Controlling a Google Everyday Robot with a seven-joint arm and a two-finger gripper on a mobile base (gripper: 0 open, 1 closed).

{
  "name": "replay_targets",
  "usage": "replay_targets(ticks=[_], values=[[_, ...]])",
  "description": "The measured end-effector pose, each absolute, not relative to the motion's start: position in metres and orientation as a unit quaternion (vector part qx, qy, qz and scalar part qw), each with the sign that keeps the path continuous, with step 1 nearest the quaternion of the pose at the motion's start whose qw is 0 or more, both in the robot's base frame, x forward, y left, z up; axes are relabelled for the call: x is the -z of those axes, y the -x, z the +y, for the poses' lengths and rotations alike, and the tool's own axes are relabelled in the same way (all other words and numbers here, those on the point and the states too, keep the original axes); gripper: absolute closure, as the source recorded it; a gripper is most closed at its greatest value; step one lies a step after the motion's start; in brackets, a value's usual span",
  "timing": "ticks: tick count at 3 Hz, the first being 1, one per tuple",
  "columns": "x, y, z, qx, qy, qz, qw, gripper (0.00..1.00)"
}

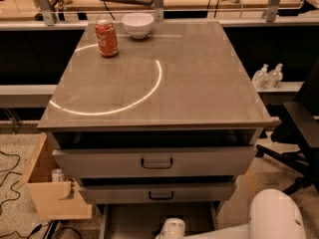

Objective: Pick rxbar blueberry from bottom drawer and place on counter

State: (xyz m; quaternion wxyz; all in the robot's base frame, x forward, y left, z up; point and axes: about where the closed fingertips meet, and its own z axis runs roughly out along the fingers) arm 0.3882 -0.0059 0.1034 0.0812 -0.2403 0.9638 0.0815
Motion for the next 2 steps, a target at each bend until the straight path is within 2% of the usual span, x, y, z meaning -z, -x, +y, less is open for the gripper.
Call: replay_targets(ticks=[1,2], values=[[-0.1087,-0.3881,-0.0058,-0.082,0.241,0.964,0.081,1.0],[-0.1087,-0.3881,-0.0058,-0.082,0.241,0.964,0.081,1.0]])
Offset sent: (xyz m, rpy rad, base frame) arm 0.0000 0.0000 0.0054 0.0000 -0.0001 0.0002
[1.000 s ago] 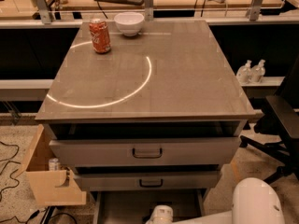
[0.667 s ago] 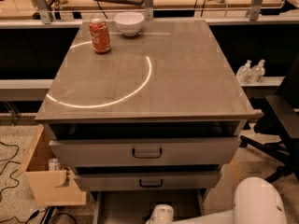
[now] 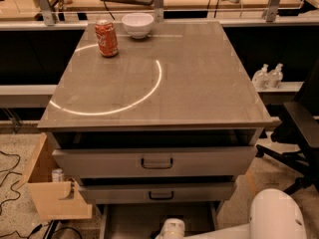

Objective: Pick rxbar blueberry from bottom drawer and place on counter

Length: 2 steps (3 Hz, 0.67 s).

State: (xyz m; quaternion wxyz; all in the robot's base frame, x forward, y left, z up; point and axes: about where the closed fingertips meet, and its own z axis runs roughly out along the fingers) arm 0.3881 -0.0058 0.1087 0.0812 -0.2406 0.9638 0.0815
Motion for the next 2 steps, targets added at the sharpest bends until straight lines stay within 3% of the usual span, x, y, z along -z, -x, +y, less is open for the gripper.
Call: replay_targets(ticks=[2], values=[[-0.162,-0.376,-0.011,-0.103,0.314,0.942,0.058,1.0]])
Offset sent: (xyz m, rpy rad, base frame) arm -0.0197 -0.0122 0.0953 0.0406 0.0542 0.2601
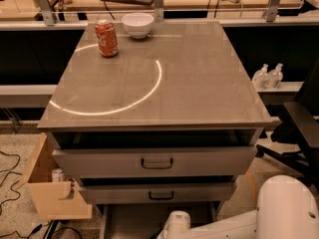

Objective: Pick rxbar blueberry from bottom drawer and place on counter

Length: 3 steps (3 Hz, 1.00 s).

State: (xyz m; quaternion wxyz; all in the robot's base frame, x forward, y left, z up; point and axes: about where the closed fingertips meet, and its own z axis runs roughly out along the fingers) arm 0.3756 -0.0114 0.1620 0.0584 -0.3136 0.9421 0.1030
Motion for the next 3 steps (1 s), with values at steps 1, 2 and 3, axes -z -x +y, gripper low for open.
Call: replay_targets(ticks=[1,2,3], values=[[-0.199,-0.37,-0.024,-0.113,0.342,0.931,0.064,1.0],[-0.239,-0.367,-0.044,-0.122,0.363,0.92,0.078,1.0],[-0.277,-0.363,-0.064,-0.136,0.377,0.911,0.098,1.0]])
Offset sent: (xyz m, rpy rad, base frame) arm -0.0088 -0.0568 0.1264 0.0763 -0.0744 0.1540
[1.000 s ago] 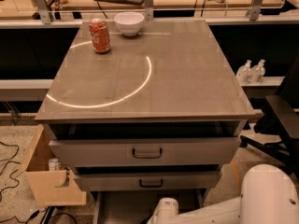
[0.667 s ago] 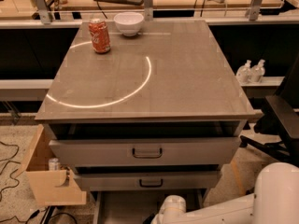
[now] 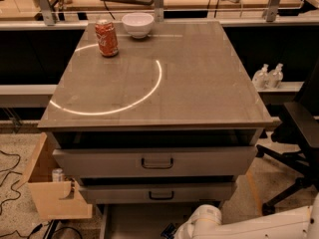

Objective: Pick rxbar blueberry from bottom drawer and place on counter

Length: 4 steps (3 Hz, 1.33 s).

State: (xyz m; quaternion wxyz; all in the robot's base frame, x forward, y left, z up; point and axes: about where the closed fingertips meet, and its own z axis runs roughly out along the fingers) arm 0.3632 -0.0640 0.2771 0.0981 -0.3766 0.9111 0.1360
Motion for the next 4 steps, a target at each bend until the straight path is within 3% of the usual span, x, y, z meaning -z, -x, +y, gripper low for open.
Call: replay_targets(ticks=[4], values=[[-0.372,-0.347,-0.066,-0.178,0.421,0.879,0.135,1.0]])
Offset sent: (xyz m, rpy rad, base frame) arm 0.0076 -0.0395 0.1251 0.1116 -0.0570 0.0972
